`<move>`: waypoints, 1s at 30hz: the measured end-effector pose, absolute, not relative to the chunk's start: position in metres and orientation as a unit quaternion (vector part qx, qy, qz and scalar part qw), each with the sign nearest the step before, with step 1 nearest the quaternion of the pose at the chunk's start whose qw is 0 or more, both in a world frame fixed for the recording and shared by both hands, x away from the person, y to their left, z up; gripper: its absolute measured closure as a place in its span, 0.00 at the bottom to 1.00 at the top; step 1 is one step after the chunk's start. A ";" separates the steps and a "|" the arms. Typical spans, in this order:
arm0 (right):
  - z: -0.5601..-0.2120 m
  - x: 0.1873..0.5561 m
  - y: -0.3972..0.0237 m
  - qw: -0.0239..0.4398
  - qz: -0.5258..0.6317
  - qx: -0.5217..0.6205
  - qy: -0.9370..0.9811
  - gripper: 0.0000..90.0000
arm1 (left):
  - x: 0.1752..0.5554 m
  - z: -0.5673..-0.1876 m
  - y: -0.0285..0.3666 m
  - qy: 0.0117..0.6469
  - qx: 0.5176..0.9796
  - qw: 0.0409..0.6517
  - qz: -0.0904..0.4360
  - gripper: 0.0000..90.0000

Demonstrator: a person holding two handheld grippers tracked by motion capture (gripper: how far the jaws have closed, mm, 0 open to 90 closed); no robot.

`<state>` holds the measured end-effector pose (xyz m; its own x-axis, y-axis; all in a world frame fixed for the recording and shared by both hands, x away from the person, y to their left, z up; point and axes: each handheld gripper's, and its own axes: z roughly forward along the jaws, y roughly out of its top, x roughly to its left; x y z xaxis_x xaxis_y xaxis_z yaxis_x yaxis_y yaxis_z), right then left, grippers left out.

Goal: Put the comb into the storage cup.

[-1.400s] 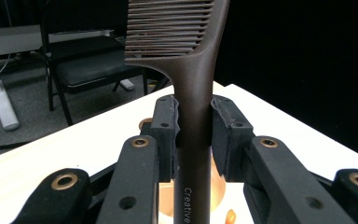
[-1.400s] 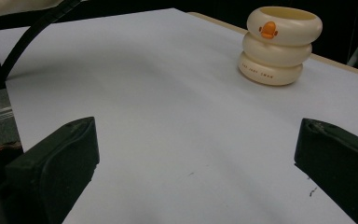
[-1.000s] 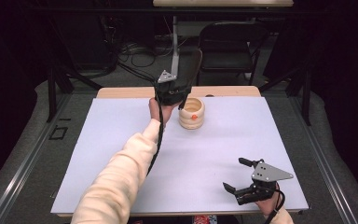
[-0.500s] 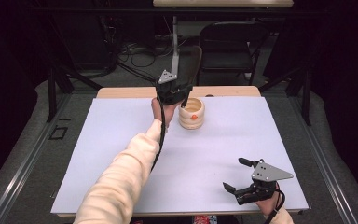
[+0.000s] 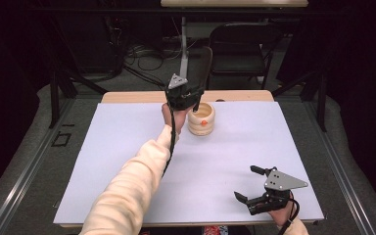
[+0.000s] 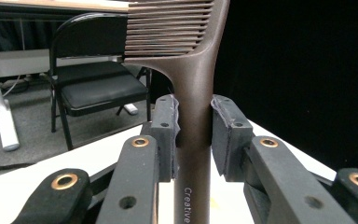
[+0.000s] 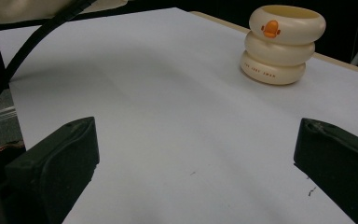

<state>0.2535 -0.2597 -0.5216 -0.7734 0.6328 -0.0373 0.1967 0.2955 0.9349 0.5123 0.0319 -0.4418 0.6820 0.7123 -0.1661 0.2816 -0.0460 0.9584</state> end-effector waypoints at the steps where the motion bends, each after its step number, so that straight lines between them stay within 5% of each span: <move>1: -0.522 0.254 -0.260 0.205 0.531 0.266 0.778 0.00 | 0.513 -0.442 0.032 0.355 0.699 0.594 0.180 0.81; 30: -0.521 0.253 -0.260 0.204 0.531 0.264 0.779 0.00 | 0.520 -0.466 0.018 0.362 0.678 0.615 0.173 0.81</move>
<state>0.2535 -0.2595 -0.5215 -0.7770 0.6284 -0.0371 0.1945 0.2957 0.9353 0.5196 0.0176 -0.4665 0.6780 0.7043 -0.2105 0.2779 0.0196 0.9604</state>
